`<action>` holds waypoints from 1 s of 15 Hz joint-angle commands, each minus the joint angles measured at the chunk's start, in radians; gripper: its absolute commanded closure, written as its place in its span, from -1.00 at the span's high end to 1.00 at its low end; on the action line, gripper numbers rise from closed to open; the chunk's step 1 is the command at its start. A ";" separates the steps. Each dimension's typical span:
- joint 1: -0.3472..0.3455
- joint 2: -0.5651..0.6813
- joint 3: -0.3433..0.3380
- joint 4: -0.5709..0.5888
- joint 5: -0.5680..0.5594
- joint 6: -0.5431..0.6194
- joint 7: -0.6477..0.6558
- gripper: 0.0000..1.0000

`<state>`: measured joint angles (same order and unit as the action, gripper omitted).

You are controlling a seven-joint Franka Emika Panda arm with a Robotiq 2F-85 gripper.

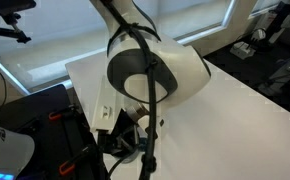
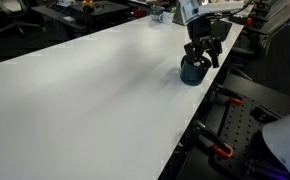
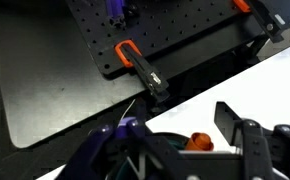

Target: Remove the marker from the mug and put it on the table

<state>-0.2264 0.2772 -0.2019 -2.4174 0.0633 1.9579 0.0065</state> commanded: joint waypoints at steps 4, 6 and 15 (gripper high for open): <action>0.002 -0.001 -0.003 0.007 -0.001 -0.006 0.003 1.00; 0.003 -0.001 -0.005 0.010 -0.006 -0.004 0.009 1.00; -0.002 0.003 -0.015 0.027 -0.017 -0.002 0.016 1.00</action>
<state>-0.2276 0.2775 -0.2080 -2.4029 0.0562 1.9579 0.0072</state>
